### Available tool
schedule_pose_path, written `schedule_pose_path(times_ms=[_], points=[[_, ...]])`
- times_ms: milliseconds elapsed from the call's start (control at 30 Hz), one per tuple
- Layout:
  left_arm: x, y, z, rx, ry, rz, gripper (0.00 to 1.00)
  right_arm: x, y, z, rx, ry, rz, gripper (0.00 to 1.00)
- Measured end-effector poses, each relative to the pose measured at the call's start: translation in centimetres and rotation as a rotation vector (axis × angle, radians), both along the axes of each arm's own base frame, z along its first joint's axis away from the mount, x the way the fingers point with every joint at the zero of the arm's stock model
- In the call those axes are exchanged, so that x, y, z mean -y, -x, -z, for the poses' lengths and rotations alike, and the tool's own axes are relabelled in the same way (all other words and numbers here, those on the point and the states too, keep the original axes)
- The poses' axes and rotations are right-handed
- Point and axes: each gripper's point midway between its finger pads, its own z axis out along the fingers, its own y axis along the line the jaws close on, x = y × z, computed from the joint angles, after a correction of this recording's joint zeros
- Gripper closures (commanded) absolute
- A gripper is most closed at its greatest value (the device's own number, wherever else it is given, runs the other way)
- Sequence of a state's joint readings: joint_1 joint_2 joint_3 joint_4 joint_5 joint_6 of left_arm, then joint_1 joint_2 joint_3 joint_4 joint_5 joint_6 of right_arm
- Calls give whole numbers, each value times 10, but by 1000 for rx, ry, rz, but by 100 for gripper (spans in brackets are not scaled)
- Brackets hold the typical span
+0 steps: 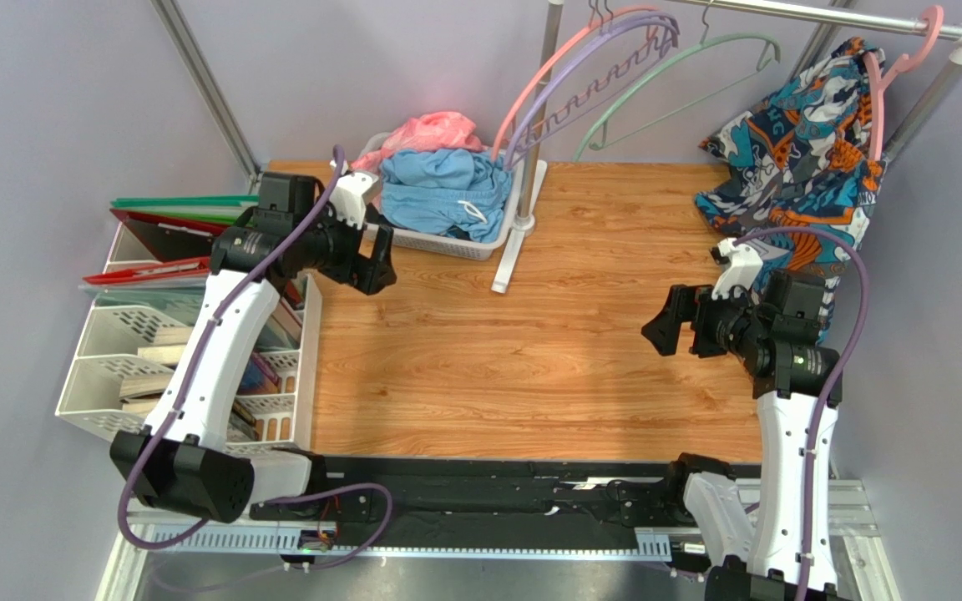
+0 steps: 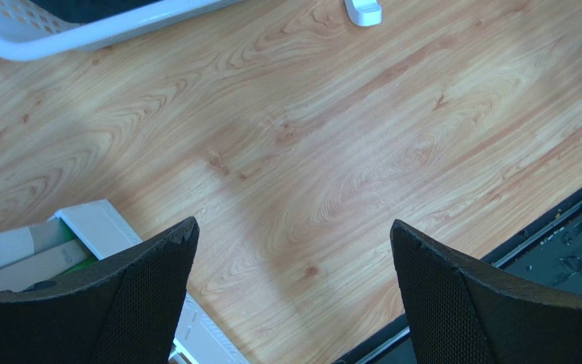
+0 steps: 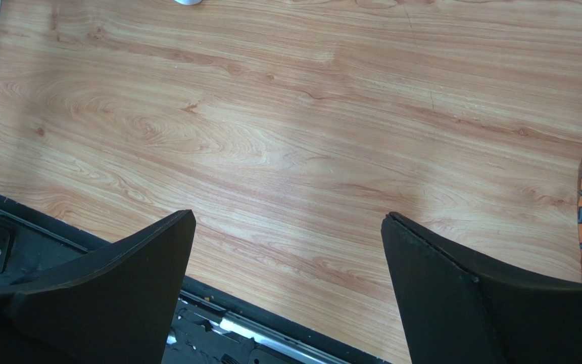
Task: Place the shorts on the hanger
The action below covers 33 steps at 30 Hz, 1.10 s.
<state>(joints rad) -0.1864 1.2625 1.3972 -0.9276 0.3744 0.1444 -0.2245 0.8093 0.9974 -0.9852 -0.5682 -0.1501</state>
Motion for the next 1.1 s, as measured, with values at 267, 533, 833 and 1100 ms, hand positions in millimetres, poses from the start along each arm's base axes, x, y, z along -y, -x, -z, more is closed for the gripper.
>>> schedule_pose_path(times_ms=[267,533,833,1100], points=[[12,-69,-19,42,24,-33,1,4,-4,8,-21,6,20,0],[25,-172,1,49,46,-135,1,28,-17,25,-72,41,192,0],[57,-259,82,45,46,-134,1,49,-29,49,-185,71,319,0],[77,-280,155,12,-62,-103,29,43,-32,41,-150,74,250,0]])
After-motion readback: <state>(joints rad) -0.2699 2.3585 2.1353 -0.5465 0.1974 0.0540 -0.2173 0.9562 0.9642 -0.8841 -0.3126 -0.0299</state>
